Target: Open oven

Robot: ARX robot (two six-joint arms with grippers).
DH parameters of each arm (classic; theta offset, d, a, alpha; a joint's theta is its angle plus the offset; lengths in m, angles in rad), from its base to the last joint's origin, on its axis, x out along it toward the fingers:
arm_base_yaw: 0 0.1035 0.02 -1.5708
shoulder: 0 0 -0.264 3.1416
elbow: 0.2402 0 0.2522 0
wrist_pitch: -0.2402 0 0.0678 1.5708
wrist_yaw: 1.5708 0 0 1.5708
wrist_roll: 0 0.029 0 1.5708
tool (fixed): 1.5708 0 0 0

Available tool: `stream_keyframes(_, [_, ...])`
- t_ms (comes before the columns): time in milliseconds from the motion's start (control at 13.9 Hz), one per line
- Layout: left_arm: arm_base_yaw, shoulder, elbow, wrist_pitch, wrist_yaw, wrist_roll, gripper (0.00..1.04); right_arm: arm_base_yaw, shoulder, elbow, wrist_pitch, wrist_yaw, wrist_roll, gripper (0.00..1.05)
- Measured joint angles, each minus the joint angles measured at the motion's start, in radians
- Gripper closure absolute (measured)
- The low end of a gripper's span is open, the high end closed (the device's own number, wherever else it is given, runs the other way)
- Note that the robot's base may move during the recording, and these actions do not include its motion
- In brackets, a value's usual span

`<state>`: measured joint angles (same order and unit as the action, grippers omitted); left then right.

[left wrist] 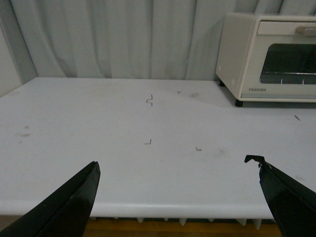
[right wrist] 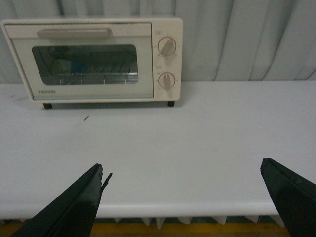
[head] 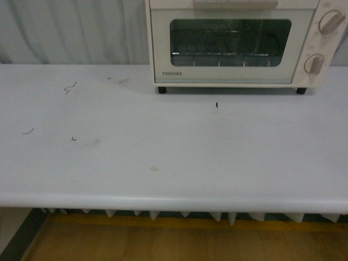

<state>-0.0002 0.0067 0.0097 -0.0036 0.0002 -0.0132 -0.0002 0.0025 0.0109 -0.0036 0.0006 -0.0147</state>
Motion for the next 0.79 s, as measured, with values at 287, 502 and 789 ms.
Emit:
stream_keyframes(287, [0.000, 0.000, 0.000, 0.004, -0.001, 0.002, 0.07, 0.000, 0.000, 0.000, 0.004, -0.001, 0.000, 0.06])
stream_keyframes(502, [0.000, 0.000, 0.000, 0.003, 0.000, 0.003, 0.07, 0.000, 0.001, 0.000, 0.004, -0.001, 0.000, 0.06])
stream_keyframes(789, [0.000, 0.000, 0.000, -0.003, 0.000, 0.003, 0.07, 0.000, 0.002, 0.000, -0.002, -0.001, 0.000, 0.06])
